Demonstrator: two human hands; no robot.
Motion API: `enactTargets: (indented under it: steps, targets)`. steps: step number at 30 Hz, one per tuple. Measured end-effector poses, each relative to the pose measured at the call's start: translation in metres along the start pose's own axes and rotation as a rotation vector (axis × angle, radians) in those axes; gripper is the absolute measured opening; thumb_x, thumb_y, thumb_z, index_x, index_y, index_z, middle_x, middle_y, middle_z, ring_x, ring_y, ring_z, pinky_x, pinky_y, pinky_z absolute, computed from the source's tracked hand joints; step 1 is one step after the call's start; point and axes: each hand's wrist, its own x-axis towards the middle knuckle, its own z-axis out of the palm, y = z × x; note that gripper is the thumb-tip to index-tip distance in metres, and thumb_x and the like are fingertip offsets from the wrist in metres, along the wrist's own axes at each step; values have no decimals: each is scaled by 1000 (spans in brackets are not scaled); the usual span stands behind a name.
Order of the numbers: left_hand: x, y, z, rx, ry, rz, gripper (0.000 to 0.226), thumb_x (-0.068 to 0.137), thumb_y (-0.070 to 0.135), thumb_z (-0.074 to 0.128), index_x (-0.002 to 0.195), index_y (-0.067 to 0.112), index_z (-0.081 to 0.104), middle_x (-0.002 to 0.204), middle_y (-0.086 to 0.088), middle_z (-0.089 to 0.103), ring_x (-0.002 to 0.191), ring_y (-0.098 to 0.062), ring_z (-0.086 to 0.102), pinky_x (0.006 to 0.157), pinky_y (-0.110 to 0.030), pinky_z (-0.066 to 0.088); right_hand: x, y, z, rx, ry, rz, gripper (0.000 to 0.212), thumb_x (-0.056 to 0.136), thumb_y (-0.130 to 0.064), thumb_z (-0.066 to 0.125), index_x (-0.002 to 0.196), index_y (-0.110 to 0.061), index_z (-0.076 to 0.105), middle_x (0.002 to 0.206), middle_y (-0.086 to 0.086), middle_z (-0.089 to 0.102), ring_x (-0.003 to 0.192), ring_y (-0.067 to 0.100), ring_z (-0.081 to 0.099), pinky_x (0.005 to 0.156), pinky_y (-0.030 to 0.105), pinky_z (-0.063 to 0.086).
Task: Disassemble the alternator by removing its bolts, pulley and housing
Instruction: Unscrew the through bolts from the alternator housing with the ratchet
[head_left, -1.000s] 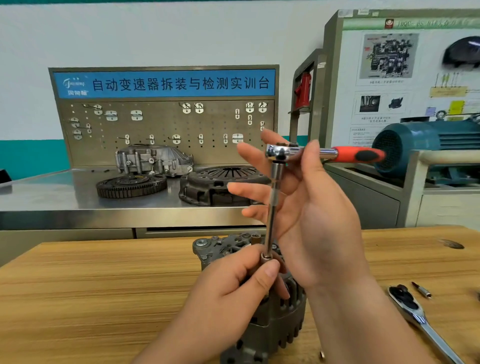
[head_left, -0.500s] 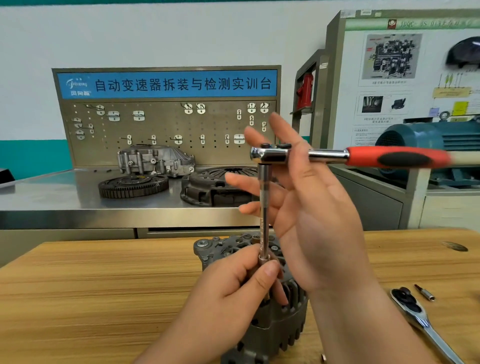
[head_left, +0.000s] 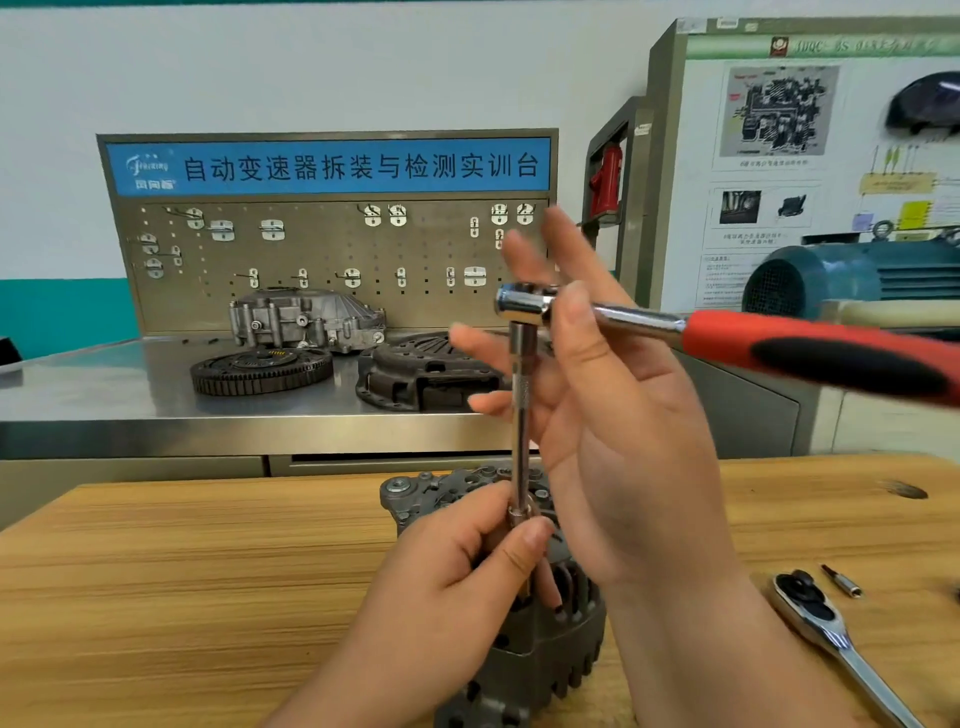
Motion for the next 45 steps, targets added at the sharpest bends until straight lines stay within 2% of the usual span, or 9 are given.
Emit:
enactTargets:
  steps: [6, 15, 25, 29, 32, 35, 38, 41, 45]
  targets:
    - [-1, 2, -3, 0, -45, 3, 38, 85, 53, 43, 96, 24, 64, 79, 2, 73, 80, -28, 66, 81, -56, 50, 1, 1, -1, 178, 0, 187, 53, 80, -53, 40, 119, -23, 58, 100, 5, 75, 78, 22, 73, 54, 22, 55]
    - [0, 0, 1, 50, 10, 16, 40, 80, 55, 44, 81, 20, 62, 71, 5, 70, 72, -24, 64, 75, -54, 51, 0, 0, -1, -66, 28, -70, 33, 85, -27, 60, 116, -38, 66, 117, -16, 68, 96, 11, 68, 67, 21, 52]
    - [-2, 1, -3, 9, -53, -12, 34, 85, 50, 44, 93, 23, 63, 79, 2, 72, 78, -34, 64, 77, -59, 50, 1, 2, -1, 143, -40, 192, 52, 81, -53, 41, 122, -26, 56, 105, 4, 74, 76, 22, 72, 53, 25, 55]
    - [-1, 1, -1, 72, -16, 13, 35, 84, 50, 46, 88, 19, 63, 74, 7, 71, 72, -27, 65, 73, -51, 53, 1, 0, -1, -51, 18, -9, 32, 86, -38, 59, 118, -38, 64, 118, -6, 69, 99, 20, 67, 66, 25, 55]
    - [-1, -1, 0, 146, 33, 35, 32, 81, 53, 47, 87, 26, 63, 71, 16, 70, 69, -17, 64, 66, -27, 52, 1, -3, 1, -116, -17, -101, 37, 86, -28, 63, 120, -40, 61, 108, 5, 65, 85, 25, 57, 73, 23, 53]
    - [-1, -2, 1, 67, 3, 34, 31, 83, 54, 44, 87, 29, 62, 73, 8, 71, 70, -25, 64, 70, -43, 51, 0, 0, 1, 19, 13, -47, 33, 89, -31, 53, 120, -40, 59, 127, -8, 63, 94, 16, 68, 73, 23, 53]
    - [-2, -1, -1, 12, -18, 5, 31, 86, 52, 44, 95, 30, 64, 81, 4, 72, 79, -31, 65, 77, -57, 51, 1, 3, 0, 75, 14, 53, 39, 88, -50, 43, 120, -33, 57, 116, -5, 71, 94, 22, 72, 74, 27, 55]
    - [-2, 0, -2, 70, -20, 30, 35, 86, 53, 41, 97, 28, 63, 85, 6, 73, 82, -26, 66, 79, -55, 50, 1, 1, -1, 116, 10, 133, 52, 81, -54, 41, 121, -24, 58, 103, 3, 75, 85, 22, 72, 68, 26, 56]
    - [-1, 1, 0, 127, 12, 36, 39, 83, 54, 41, 83, 21, 63, 75, 10, 71, 73, -20, 65, 74, -51, 51, 0, 1, 0, 22, 20, 25, 29, 84, -38, 57, 112, -37, 66, 116, -7, 70, 92, 15, 69, 70, 23, 54]
